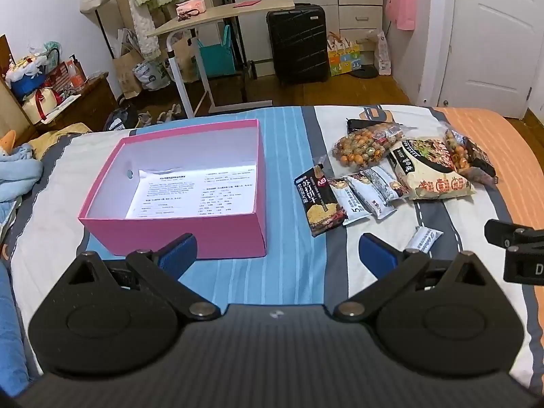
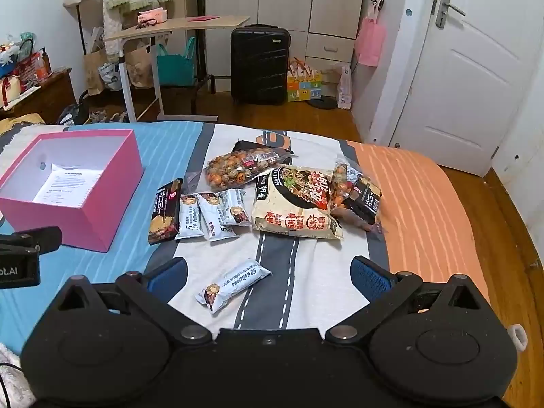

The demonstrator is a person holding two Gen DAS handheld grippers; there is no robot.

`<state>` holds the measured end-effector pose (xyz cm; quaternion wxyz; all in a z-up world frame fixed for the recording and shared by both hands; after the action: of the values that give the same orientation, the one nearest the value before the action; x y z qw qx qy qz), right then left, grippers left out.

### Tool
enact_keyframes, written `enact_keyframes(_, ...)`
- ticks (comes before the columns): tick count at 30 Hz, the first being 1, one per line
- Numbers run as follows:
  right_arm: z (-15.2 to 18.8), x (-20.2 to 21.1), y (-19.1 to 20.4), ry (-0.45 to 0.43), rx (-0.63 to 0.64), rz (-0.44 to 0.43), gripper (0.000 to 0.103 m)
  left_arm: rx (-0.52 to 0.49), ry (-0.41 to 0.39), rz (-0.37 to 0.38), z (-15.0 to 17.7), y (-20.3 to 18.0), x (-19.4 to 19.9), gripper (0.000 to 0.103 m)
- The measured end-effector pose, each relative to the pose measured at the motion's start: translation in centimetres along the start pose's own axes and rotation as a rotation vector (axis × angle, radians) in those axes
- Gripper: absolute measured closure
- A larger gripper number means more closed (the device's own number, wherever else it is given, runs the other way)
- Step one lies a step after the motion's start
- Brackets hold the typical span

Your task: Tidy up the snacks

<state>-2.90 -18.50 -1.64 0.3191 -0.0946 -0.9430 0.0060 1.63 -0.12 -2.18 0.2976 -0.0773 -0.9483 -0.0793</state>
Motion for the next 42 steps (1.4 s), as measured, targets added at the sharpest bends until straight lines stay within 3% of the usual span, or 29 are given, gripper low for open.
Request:
enact_keyframes(22, 0.1, 0.0, -0.5, 0.002, 0.028, 0.004, 0.0, 0.017, 0.018, 0.033, 0.2, 0.0, -0.1, 0.0)
enact_keyframes(42, 0.7, -0.6, -0.3, 0.006, 0.053, -0.003, 0.0, 0.044, 0.04, 0.003, 0.5, 0.8, -1.0, 0.0)
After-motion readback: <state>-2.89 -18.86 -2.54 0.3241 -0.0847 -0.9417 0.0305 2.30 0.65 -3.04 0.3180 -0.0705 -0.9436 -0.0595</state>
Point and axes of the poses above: each gripper's, at about its wrist camera, not at the fingertips, and x roughly against the way its jaws point, y to its left, z to its underside, the point moved 3 cm from there along -x, roughly the way its jaws point, and after that the axes turned 11 degrees about -y, right-handed, at the moved point
